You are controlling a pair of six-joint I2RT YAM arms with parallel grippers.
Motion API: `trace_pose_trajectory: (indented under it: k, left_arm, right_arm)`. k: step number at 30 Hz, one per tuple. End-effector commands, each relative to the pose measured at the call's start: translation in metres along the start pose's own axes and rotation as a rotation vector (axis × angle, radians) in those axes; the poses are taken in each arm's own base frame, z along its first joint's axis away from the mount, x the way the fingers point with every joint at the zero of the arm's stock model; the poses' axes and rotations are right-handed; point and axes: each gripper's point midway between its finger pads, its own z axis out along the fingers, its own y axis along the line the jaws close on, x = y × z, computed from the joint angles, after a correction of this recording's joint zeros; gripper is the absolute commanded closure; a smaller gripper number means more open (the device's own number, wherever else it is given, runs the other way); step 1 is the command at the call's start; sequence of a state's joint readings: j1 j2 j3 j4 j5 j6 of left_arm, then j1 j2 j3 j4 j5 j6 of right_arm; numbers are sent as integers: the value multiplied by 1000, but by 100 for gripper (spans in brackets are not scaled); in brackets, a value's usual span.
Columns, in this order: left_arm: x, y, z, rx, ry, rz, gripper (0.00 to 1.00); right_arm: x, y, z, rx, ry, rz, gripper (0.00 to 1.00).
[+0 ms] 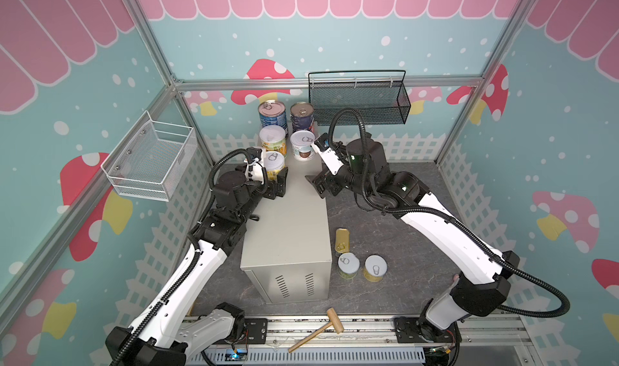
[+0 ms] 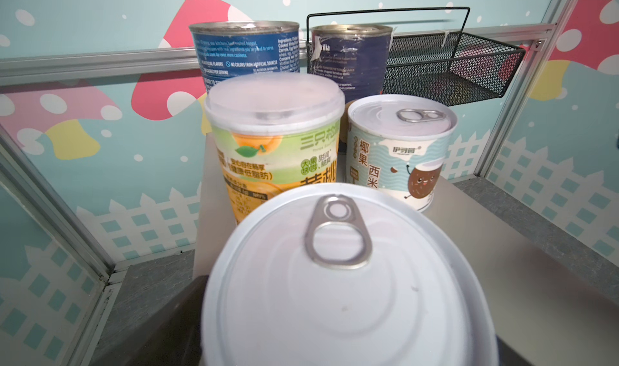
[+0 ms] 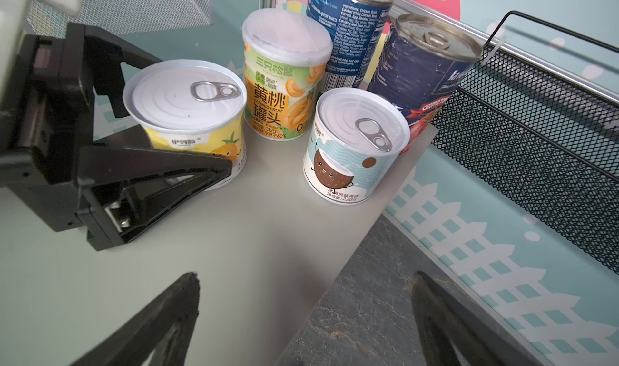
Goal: Place and organize the canned foods onto the counter
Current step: 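Slide the pineapple can with the left gripper toward the peach can, then open the left gripper and draw it back from the pineapple can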
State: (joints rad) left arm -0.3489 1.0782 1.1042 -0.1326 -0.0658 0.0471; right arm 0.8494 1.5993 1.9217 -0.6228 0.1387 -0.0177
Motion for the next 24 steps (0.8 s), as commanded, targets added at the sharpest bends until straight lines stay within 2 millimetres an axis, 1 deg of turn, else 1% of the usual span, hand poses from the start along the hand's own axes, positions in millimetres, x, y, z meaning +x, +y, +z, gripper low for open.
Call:
trace_pose_trajectory:
  k: [1, 5, 10, 13, 14, 17, 20, 24]
  left_arm:
    - [2, 7, 1, -38, -8, -5, 6]
    - [2, 10, -1, -50, -7, -1, 7]
    - [3, 6, -1, -28, -4, 2, 7]
    - [2, 1, -3, -2, -5, -4, 4]
    - [-1, 1, -5, 3, -14, -12, 2]
    - [-12, 2, -16, -1, -30, -26, 1]
    - [-16, 13, -28, -61, 1, -40, 1]
    - [-18, 24, -59, -111, 12, -71, 1]
  right_arm:
    - [-4, -7, -8, 22, -27, 6, 1]
    - [-5, -5, -8, 9, -37, 7, 1]
    - [-5, -4, -8, 3, -39, 9, 1]
    - [-5, -4, -8, 5, -40, 8, 1]
    - [-5, -4, -8, 6, -38, 8, 1]
    - [-6, -5, -8, 8, -40, 11, 1]
    - [-8, -6, -10, 14, -45, 13, 1]
    - [-13, -9, -14, 25, -57, 15, 1]
